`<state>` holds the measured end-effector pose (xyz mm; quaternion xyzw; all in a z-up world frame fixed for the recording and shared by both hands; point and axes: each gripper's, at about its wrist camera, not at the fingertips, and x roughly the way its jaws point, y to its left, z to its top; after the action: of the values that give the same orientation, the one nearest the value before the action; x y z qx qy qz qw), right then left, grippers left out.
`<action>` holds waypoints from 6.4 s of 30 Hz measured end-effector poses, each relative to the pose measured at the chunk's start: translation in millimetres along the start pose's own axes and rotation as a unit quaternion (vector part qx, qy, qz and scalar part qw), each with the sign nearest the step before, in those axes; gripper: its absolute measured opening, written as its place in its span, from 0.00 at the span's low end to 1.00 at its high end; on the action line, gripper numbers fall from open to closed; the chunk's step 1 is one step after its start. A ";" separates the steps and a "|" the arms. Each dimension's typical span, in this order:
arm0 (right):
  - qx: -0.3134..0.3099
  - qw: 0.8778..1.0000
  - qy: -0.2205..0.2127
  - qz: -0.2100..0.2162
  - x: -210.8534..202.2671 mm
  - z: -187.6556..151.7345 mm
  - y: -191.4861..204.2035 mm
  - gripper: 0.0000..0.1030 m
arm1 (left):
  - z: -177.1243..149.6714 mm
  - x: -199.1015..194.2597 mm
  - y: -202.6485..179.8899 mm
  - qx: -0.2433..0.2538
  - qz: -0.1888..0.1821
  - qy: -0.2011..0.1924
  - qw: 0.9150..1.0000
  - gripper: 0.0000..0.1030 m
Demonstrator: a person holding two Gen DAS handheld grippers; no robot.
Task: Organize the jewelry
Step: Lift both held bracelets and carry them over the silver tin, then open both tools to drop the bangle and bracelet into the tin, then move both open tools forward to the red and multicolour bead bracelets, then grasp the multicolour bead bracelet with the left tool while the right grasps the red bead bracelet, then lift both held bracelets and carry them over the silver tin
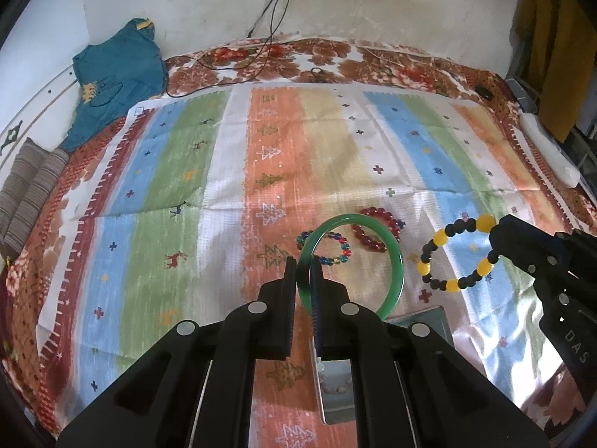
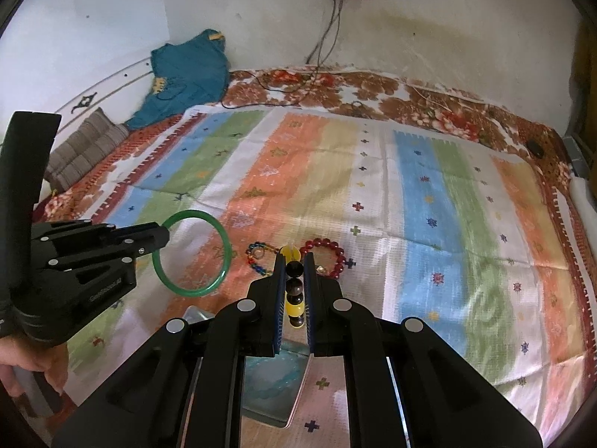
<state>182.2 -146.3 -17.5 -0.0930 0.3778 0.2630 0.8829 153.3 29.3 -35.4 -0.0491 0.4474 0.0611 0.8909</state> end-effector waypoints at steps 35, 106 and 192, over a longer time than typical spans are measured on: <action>0.039 0.999 0.021 -0.012 -21.3 -33.3 -12.6 0.37 | -38.3 -16.3 -1.1 -0.025 -0.007 0.025 0.999 0.18; 0.059 0.990 0.114 -0.053 126.1 -3.3 -62.3 0.78 | 5.0 138.7 25.2 -0.043 -0.037 0.145 0.988 0.68; 0.043 0.985 0.164 -0.027 182.8 3.7 -60.8 0.14 | 32.1 161.5 27.2 -0.008 -0.024 0.141 0.990 0.09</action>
<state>322.3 -124.3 -147.9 -0.1068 0.5257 0.2036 0.8190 270.1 71.3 -146.9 -0.0747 0.5667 0.0360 0.8197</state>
